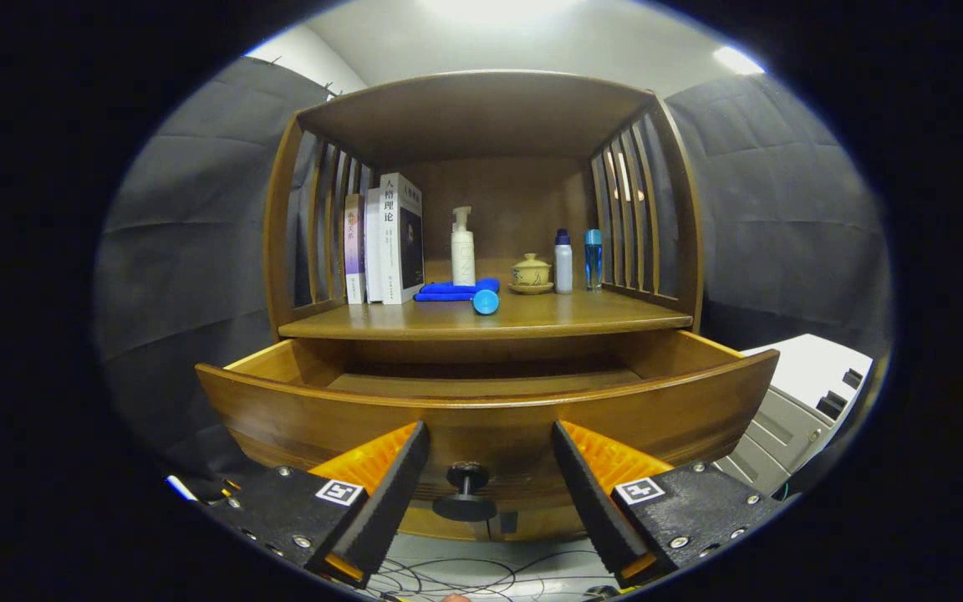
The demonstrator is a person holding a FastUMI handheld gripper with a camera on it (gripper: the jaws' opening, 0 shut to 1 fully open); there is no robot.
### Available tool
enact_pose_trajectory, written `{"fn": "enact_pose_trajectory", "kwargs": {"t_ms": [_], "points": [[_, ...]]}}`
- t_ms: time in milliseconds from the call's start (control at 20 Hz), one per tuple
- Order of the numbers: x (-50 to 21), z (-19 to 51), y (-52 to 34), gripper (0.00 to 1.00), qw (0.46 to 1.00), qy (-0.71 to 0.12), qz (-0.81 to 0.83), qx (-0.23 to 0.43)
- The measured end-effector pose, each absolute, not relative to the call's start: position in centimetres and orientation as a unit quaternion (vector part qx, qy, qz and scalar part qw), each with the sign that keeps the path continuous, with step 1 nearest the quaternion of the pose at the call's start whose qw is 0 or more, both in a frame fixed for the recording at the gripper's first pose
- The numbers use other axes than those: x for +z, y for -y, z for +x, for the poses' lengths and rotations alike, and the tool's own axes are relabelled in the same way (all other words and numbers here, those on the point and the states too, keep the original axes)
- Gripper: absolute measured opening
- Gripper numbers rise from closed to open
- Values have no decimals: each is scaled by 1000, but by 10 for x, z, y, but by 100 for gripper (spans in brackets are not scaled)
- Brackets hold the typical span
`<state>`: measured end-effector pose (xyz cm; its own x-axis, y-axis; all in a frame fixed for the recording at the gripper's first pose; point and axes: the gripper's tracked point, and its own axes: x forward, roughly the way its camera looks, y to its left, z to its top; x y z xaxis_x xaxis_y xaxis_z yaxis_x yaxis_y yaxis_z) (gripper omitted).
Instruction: Pull open the drawer, take out the items inside it, and place them on the countertop above the cabinet.
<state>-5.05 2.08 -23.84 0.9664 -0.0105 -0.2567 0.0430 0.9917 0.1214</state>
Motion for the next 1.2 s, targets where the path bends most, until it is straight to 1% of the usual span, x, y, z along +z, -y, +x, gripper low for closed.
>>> {"fn": "enact_pose_trajectory", "kwargs": {"t_ms": [350, 850, 1200], "points": [[-247, 2, -17, 94, 991, -130, 24, -14], [-256, 63, -16, 95, 991, -127, 34, -19], [-259, 66, -15, 95, 991, -130, 14, -23]]}}
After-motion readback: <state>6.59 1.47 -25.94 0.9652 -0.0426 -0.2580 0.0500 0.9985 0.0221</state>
